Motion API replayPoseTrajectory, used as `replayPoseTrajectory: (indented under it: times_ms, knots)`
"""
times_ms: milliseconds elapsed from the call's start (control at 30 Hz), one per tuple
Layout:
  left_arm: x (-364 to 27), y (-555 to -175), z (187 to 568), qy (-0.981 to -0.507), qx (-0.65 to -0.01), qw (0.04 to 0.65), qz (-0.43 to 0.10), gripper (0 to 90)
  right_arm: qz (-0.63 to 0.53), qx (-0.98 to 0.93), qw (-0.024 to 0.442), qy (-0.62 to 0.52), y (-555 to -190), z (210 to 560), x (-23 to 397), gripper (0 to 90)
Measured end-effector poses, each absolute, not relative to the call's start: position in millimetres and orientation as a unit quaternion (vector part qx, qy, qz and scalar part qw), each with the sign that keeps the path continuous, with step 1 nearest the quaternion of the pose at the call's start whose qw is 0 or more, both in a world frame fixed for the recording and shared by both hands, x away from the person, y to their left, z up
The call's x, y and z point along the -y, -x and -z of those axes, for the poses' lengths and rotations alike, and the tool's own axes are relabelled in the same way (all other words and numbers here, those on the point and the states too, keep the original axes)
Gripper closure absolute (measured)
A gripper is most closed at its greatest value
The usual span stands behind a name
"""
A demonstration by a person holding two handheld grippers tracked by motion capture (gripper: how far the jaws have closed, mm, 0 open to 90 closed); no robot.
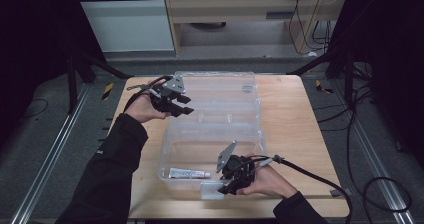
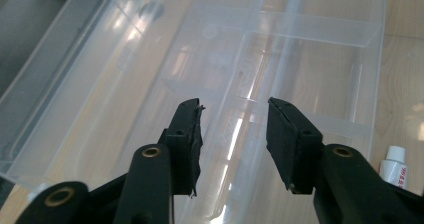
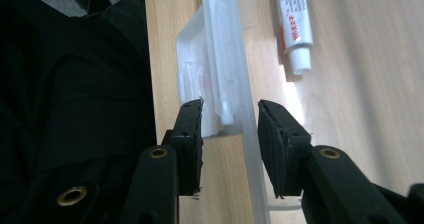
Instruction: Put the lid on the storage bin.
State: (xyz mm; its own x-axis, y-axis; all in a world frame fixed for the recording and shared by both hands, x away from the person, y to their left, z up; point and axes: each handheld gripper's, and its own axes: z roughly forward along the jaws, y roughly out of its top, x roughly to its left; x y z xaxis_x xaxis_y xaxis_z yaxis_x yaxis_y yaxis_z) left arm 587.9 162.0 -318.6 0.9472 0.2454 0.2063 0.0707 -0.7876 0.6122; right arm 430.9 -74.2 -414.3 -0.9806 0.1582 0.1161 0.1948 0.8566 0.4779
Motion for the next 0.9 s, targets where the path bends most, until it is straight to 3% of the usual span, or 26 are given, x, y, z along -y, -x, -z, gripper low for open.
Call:
replayPoseTrajectory:
  times_ms: [667, 900]
  knots:
    - [-144, -609, 326, -0.954, -0.047, 0.265, -0.13, 82.6, 0.245, 0.963, 0.051, 0.1, -435, 415, 74, 63.1]
    - [-140, -610, 326, -0.959, -0.029, 0.253, -0.12, 86.5, 0.248, 0.961, 0.056, 0.108, -436, 416, 74, 63.4]
